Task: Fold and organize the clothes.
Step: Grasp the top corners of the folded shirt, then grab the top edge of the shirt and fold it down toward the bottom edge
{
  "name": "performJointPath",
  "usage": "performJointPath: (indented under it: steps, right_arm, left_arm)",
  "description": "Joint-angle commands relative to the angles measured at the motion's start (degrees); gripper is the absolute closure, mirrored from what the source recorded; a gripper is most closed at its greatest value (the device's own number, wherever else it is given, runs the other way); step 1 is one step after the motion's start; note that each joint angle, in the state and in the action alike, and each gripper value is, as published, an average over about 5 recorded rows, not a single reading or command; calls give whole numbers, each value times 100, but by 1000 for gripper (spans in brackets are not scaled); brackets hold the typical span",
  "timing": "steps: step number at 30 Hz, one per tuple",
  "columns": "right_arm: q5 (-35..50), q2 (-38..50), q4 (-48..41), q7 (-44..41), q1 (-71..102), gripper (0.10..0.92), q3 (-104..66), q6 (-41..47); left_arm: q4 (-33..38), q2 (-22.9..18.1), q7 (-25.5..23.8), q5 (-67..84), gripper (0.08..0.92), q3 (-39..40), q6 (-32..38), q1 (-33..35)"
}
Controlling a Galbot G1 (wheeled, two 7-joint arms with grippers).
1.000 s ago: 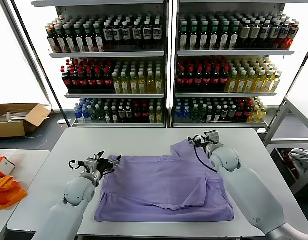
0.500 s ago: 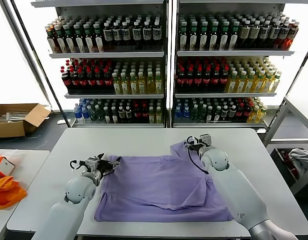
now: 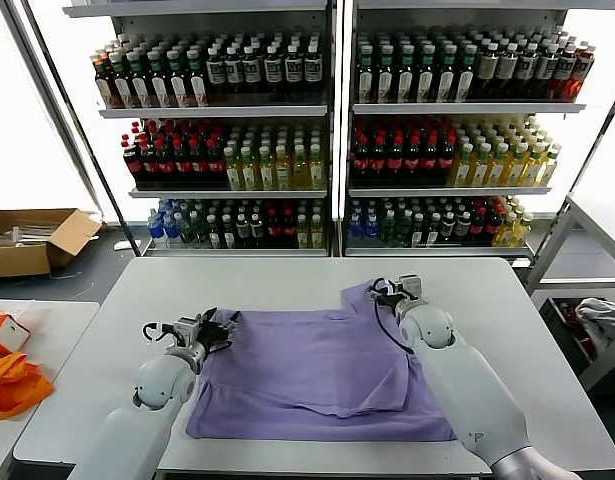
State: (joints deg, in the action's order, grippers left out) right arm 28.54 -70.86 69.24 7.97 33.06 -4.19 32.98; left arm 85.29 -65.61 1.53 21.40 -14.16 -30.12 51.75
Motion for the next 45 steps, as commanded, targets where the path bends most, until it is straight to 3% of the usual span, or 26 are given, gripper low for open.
performJointPath:
  steps: [1, 12, 16, 34, 45]
  right_arm:
    - [-21, -43, 58, 4, 199, 508, -45, 24]
    - [-46, -34, 243, -118, 449, 820, -352, 13]
    - [-3, -69, 470, -113, 491, 910, -571, 1]
    - [-203, -48, 2144, -153, 964, 917, -1036, -109]
    - [-263, 118, 3018, 45, 1634, 917, -1268, -78]
  left_arm:
    - [38, 7, 6, 10, 529, 20, -63, 135]
    - [50, -37, 18, 37, 848, 39, 252, 112]
    - [129, -52, 20, 38, 907, 23, 478, 121]
    - [837, 74, 29, 274, 911, -185, 898, 452]
    - [1505, 212, 21, 200, 911, -419, 877, 1061]
